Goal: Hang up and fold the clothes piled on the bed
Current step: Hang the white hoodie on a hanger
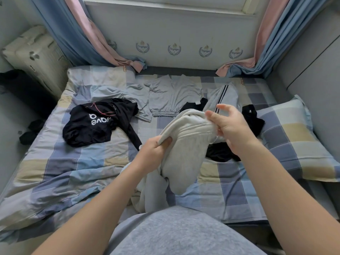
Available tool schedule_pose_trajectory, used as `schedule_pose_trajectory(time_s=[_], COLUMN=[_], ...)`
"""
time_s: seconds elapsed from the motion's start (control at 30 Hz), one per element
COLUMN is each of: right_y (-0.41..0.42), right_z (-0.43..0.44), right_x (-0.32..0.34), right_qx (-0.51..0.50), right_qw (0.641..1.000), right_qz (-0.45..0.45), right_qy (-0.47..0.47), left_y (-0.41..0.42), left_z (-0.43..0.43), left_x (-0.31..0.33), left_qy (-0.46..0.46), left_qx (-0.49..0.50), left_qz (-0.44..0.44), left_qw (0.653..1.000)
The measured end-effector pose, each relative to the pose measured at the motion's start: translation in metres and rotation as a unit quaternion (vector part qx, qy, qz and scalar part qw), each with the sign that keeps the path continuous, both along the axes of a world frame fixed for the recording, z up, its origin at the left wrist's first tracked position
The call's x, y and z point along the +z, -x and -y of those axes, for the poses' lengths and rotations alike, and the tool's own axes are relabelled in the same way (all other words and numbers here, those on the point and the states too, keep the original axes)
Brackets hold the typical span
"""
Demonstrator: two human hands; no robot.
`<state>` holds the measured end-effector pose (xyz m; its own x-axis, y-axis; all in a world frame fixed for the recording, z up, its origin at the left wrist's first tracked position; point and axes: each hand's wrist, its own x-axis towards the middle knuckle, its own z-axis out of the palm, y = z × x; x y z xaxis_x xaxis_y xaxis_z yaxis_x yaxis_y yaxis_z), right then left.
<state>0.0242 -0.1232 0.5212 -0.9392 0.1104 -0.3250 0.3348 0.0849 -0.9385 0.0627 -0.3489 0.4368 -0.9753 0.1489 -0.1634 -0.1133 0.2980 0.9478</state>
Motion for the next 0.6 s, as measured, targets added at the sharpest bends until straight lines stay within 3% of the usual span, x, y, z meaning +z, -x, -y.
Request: schedule_pose_trajectory(time_s=[0.13,0.2,0.3,0.37,0.43,0.5,0.6], right_y=[-0.024,-0.039,-0.052,-0.057,-0.058,-0.054,-0.046], right_z=[-0.003,-0.001,0.013,0.029,0.042,0.043,0.032], right_x=[-0.017,-0.025,-0.038,-0.048,-0.054,-0.056,-0.052], right_qx=[-0.029,-0.016,0.094,0.166,0.169,0.160,0.171], right_qw=[0.975,0.960,0.972,0.974,0.981,0.984,0.974], right_qz=[-0.169,-0.246,-0.186,-0.088,-0.026,-0.033,-0.086], right_qy=[-0.140,-0.131,-0.106,-0.123,-0.089,-0.073,-0.124], left_y=[-0.002,0.001,0.004,0.002,-0.003,-0.002,0.005], left_z=[0.002,-0.001,-0.009,-0.016,-0.021,-0.021,-0.009], left_x=[0.008,0.011,0.020,0.027,0.033,0.037,0.041], left_qy=[-0.058,-0.086,-0.134,-0.156,-0.155,-0.137,-0.090], left_qx=[0.132,0.218,0.246,0.195,0.130,0.101,0.133], left_qz=[0.047,0.091,0.119,0.113,0.105,0.089,0.043], left_qw=[0.988,0.968,0.952,0.962,0.974,0.981,0.986])
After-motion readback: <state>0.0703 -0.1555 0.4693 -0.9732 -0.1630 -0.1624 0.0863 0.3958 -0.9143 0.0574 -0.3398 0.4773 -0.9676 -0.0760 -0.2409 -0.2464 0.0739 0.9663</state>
